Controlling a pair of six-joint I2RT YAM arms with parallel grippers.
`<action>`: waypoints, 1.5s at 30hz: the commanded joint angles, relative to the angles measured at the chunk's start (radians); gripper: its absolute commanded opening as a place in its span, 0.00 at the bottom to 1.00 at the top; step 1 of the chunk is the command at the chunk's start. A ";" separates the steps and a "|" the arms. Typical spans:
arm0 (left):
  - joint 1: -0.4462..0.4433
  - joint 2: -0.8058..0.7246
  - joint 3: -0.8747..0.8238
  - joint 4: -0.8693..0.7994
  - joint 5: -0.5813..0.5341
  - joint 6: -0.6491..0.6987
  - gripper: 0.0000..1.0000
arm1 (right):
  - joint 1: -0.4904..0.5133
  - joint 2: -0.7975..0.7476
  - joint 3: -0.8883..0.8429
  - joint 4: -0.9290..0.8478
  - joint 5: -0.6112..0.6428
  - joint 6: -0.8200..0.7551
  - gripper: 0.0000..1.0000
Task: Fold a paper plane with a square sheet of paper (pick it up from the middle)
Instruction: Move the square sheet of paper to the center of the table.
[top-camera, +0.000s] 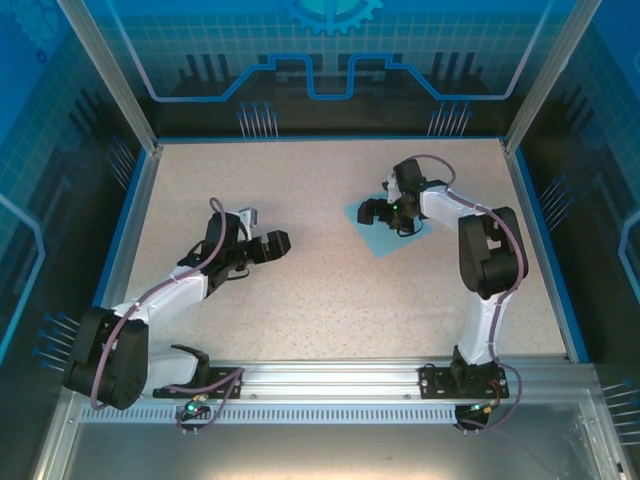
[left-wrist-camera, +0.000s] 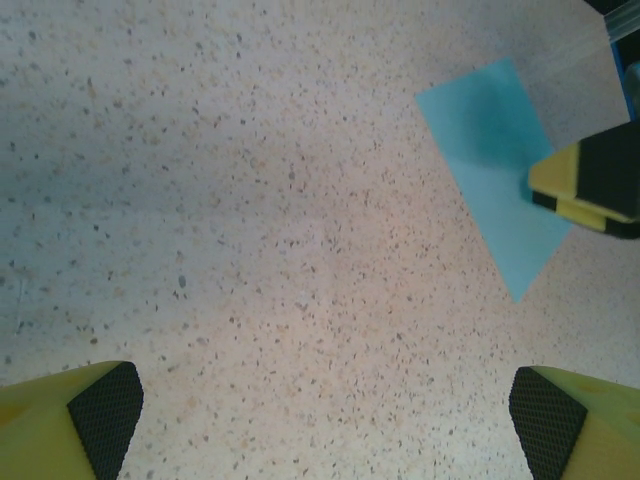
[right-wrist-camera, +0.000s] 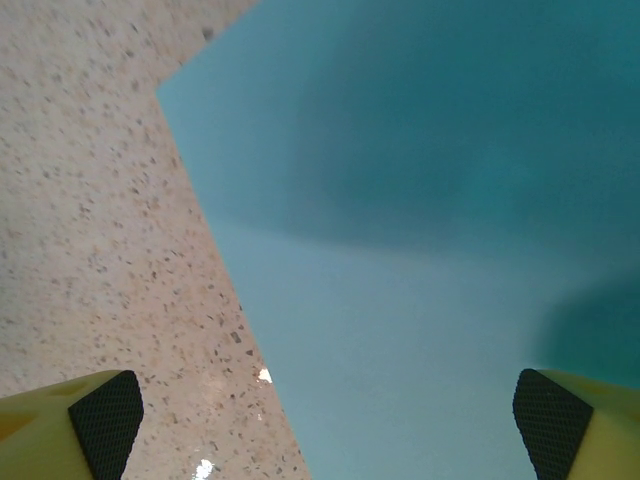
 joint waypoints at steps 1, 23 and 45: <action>-0.006 0.021 0.032 0.058 -0.048 0.031 0.99 | 0.029 -0.003 -0.041 -0.022 0.050 0.031 0.99; -0.003 -0.229 -0.097 -0.012 -0.123 -0.155 0.99 | 0.362 -0.405 -0.150 -0.184 0.582 0.234 0.99; -0.156 0.030 0.005 0.043 0.054 -0.159 0.99 | 0.133 -0.155 -0.232 -0.060 0.159 0.088 0.89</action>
